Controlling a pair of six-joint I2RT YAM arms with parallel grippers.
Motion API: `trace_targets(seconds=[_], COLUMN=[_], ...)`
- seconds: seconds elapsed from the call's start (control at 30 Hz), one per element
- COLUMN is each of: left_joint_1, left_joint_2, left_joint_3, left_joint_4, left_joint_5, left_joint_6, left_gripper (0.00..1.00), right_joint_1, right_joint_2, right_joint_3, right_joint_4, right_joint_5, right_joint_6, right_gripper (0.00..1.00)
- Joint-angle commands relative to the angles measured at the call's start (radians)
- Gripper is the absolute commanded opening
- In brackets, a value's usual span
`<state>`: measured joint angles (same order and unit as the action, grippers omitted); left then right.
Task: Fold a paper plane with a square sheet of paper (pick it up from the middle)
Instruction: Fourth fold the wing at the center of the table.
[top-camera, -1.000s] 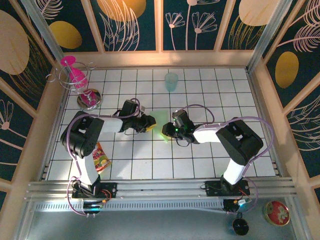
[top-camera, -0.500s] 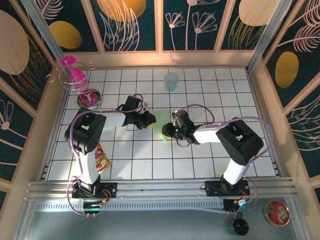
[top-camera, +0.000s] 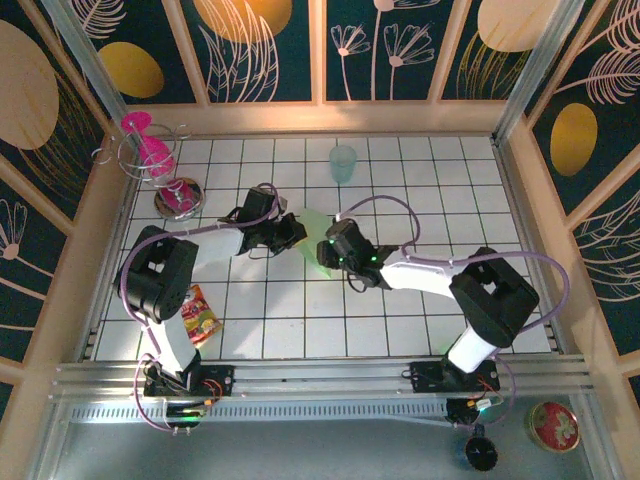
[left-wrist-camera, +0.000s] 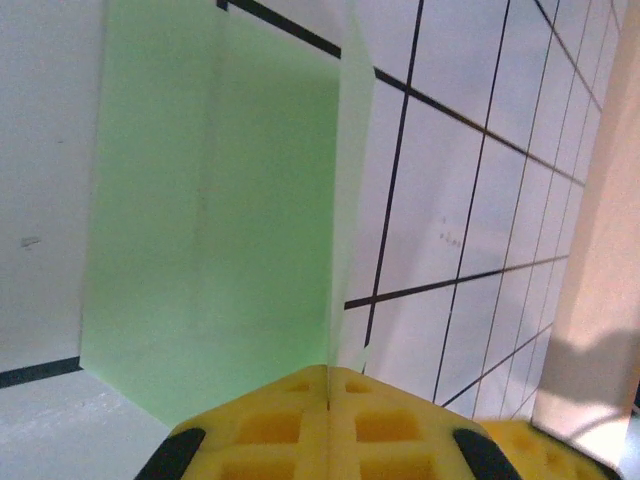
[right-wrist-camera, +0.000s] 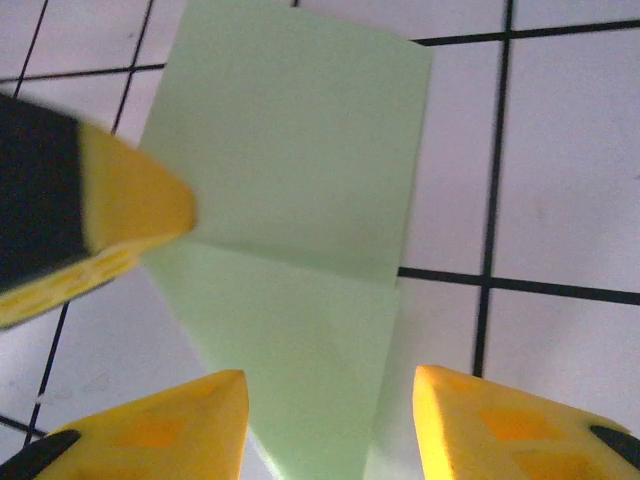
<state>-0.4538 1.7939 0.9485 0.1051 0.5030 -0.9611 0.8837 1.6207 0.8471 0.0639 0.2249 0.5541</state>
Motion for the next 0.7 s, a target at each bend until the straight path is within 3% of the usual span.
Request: trace_targets(seconds=[0.0,0.2,0.67], left_joint_1=[-0.003,-0.003,-0.003], left_joint_2=[-0.025,-0.023,-0.021], left_joint_3=[-0.023,-0.024,-0.016], left_joint_4=[0.016,0.012,-0.001], left_joint_5=[-0.059,-0.067,-0.054], left_joint_6=[-0.063,-0.075,-0.08], left_gripper=[0.05,0.05,0.06], right_joint_1=[0.061,0.129,0.132], right_joint_2=[0.053,0.174,0.247], right_joint_3=[0.054,0.136,0.149], right_joint_4=[-0.073,-0.06,-0.011], right_joint_5=[0.164,0.196,0.307], right_joint_6=[-0.04,-0.067,-0.131], right_gripper=[0.48,0.44,0.39])
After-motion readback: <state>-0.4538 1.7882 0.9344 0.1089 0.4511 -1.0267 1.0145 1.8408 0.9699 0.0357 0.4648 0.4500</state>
